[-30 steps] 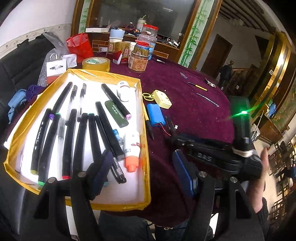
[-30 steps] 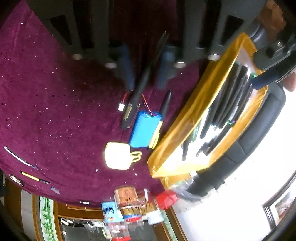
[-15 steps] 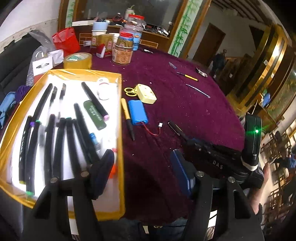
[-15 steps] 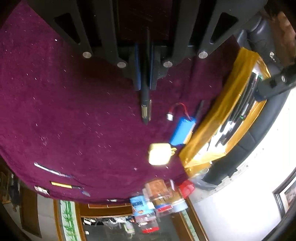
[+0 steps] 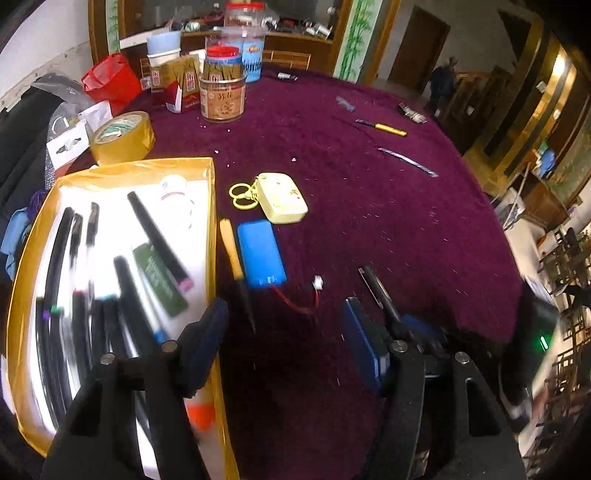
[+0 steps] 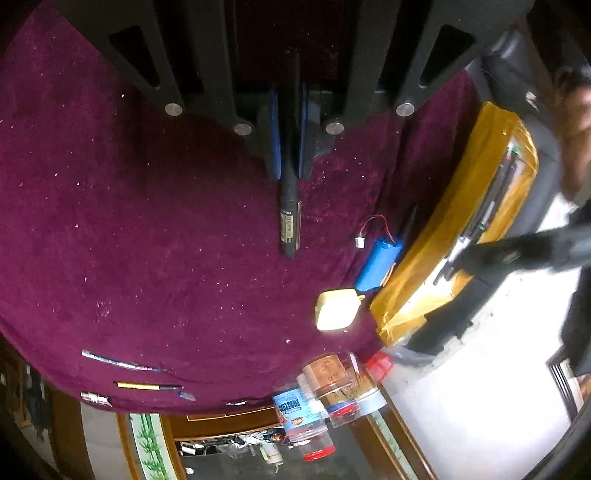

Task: Organize rigid objects
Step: 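Grasp the blue battery pack with the left tool while the right grasps a black pen, then carry the blue battery pack and black pen over the tray and open both tools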

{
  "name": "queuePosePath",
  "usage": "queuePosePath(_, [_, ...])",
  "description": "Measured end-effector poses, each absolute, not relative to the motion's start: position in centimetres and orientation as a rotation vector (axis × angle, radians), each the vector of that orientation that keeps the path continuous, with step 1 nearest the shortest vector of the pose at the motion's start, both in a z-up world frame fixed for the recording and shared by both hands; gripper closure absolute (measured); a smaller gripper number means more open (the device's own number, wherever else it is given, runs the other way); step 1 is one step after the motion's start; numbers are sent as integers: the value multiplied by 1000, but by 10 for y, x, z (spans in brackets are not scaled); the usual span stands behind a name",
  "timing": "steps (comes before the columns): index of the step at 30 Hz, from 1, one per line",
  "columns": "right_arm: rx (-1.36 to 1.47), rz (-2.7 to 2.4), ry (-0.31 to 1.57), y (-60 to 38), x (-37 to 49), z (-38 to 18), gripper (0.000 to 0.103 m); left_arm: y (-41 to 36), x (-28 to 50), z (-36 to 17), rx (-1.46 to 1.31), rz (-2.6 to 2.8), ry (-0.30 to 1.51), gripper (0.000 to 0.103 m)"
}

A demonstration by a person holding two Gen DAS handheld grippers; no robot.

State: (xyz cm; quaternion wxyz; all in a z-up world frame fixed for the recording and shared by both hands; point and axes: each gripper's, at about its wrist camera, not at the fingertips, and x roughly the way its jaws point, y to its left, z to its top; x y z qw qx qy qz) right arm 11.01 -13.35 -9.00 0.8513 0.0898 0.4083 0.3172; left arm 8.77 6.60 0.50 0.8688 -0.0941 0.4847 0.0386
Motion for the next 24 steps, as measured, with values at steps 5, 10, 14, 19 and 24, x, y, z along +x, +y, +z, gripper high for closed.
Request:
queuePosePath(5, [151, 686, 845, -123, 110, -87, 95, 67, 136, -14, -195, 84, 1111, 51])
queuePosePath(10, [155, 690, 837, -126, 109, -88, 95, 73, 167, -37, -196, 141, 1208, 59])
queuePosePath(14, [152, 694, 831, -126, 108, -87, 95, 74, 175, -49, -167, 182, 1247, 59])
queuePosePath(19, [150, 699, 829, -124, 109, -87, 95, 75, 178, -56, -151, 199, 1263, 68])
queuePosePath(24, [144, 703, 836, -122, 110, -87, 95, 68, 167, -56, -131, 202, 1269, 68])
